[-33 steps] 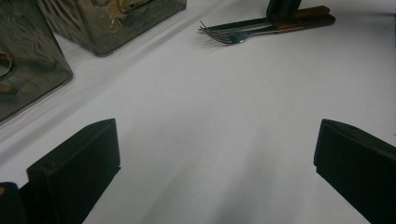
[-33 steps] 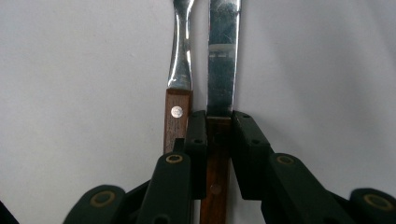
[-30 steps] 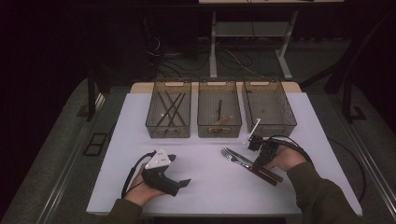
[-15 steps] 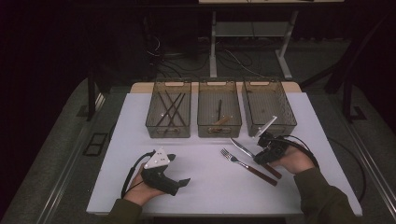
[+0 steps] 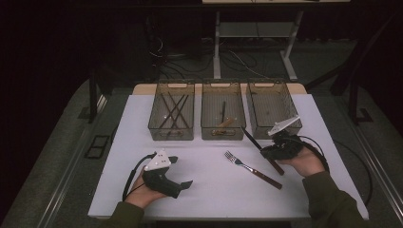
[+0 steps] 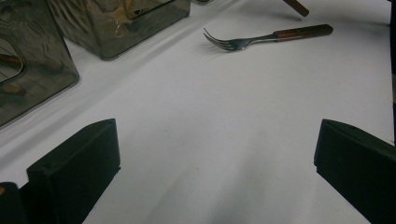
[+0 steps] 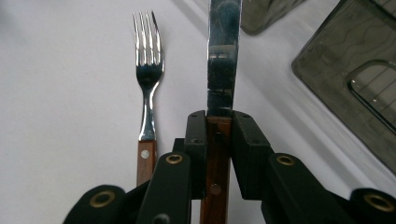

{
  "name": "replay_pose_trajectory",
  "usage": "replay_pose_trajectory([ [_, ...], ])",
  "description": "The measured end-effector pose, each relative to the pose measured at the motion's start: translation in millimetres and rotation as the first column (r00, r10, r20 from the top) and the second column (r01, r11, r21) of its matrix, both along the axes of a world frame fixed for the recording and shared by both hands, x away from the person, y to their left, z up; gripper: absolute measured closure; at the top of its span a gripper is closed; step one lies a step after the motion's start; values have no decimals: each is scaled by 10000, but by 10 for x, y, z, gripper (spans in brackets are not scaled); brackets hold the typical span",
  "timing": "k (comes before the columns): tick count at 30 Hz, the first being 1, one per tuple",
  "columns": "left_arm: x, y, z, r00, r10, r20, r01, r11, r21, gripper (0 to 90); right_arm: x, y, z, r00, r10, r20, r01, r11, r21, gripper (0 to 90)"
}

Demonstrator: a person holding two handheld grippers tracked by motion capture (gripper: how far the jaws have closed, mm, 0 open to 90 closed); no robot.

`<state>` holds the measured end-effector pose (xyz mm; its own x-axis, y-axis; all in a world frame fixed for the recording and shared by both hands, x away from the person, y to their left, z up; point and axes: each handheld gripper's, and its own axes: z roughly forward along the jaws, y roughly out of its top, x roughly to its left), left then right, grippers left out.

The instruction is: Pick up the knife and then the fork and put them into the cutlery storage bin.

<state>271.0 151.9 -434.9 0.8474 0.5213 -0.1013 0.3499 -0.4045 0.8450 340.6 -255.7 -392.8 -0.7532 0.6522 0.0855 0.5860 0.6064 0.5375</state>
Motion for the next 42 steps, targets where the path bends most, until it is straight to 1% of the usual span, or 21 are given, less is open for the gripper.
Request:
replay_pose_trajectory([
  [4,16,24,-10,10000,1,-85,0,10000,57,0,-3,-50,31,9993,-252,270,239,9986,472,769],
  [9,22,44,-20,9999,-80,-120,80,10000,50,0,-6,-118,72,9967,-603,543,544,9931,1037,769],
  [11,28,47,-27,9999,-85,-107,86,9999,111,0,-4,-139,81,9960,-618,648,534,9909,1239,769],
  [12,29,48,-28,9999,-86,-104,87,9999,127,0,-3,-145,84,9962,-621,619,534,9896,1338,769],
  [15,32,61,-37,9998,-139,-133,142,9997,221,0,4,-167,94,9945,-706,776,586,9873,1473,769],
  [16,35,72,-37,9998,-159,-104,162,9994,304,0,3,-175,103,9935,-798,807,664,9854,1565,769],
  [18,46,96,-39,9999,-70,-124,73,9996,270,0,7,-198,124,9925,-869,864,701,9810,1809,769],
  [19,48,99,-38,9999,-26,-123,29,9997,243,0,11,-214,134,9908,-937,981,734,9782,1941,769],
  [20,49,101,-36,9999,-18,-117,20,9997,234,0,12,-222,143,9911,-952,935,750,9769,2003,769],
  [21,48,96,-35,9999,-12,-121,15,9998,197,0,13,-230,148,9897,-1002,1023,772,9749,2087,769],
  [24,46,78,-42,9999,-70,-128,73,9996,263,0,25,-257,171,9873,-1127,1116,851,9703,2263,769],
  [30,48,86,-35,9999,-46,-100,48,9997,229,0,59,-288,235,9812,-1294,1432,910,9645,2479,768],
  [32,47,83,-36,9999,-56,-126,58,9998,203,0,73,-298,271,9791,-1372,1500,958,9622,2551,768],
  [35,41,71,-38,9999,-70,-150,72,9999,153,0,100,-319,322,9757,-1435,1658,991,9630,2507,768],
  [38,41,68,-37,9999,-45,-160,48,9998,198,0,133,-352,385,9711,-1628,1744,1138,9587,2607,768],
  [42,47,79,-39,9998,-8,-198,11,9999,171,0,198,-409,499,9649,-1816,1897,1284,9563,2627,768],
])
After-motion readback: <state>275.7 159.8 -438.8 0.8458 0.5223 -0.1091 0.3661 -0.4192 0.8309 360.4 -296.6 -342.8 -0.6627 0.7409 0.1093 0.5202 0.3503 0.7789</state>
